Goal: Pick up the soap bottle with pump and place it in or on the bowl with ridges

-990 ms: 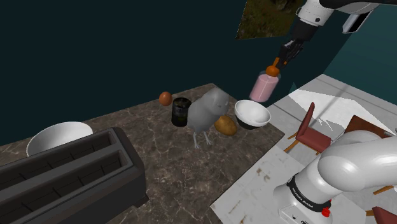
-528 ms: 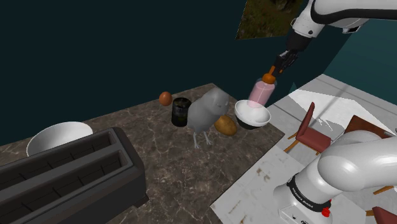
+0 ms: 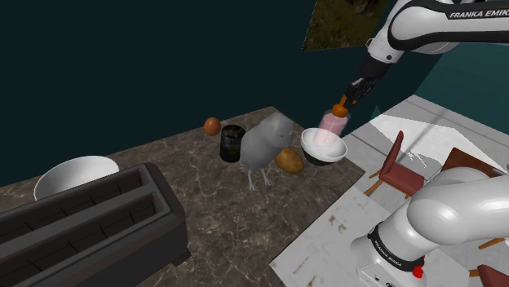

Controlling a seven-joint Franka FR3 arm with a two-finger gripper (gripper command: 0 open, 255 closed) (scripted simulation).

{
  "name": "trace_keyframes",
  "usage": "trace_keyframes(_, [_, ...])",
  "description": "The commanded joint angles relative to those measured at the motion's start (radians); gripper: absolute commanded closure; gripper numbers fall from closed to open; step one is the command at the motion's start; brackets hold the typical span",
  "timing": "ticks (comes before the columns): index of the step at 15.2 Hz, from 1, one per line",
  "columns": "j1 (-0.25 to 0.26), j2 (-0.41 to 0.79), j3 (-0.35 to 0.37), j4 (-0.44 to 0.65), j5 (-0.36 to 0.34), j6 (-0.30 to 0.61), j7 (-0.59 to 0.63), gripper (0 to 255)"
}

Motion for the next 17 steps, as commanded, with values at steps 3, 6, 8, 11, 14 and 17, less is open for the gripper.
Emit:
trace_keyframes(3, [0.0,0.0,-0.001,-0.005,-0.001,0.006,0.0,255])
trace_keyframes(6, [0.0,0.0,-0.001,-0.005,-0.001,0.006,0.0,255])
trace_keyframes(8, [0.0,0.0,-0.001,-0.005,-0.001,0.007,0.0,0])
trace_keyframes(11, [0.0,0.0,-0.001,-0.005,-0.001,0.007,0.0,0])
trace_keyframes(14, [0.001,-0.011,0.006,0.054,0.003,-0.064,-0.001,0])
trace_keyframes(17, [0.002,-0.016,0.012,0.11,0.007,-0.125,-0.001,0])
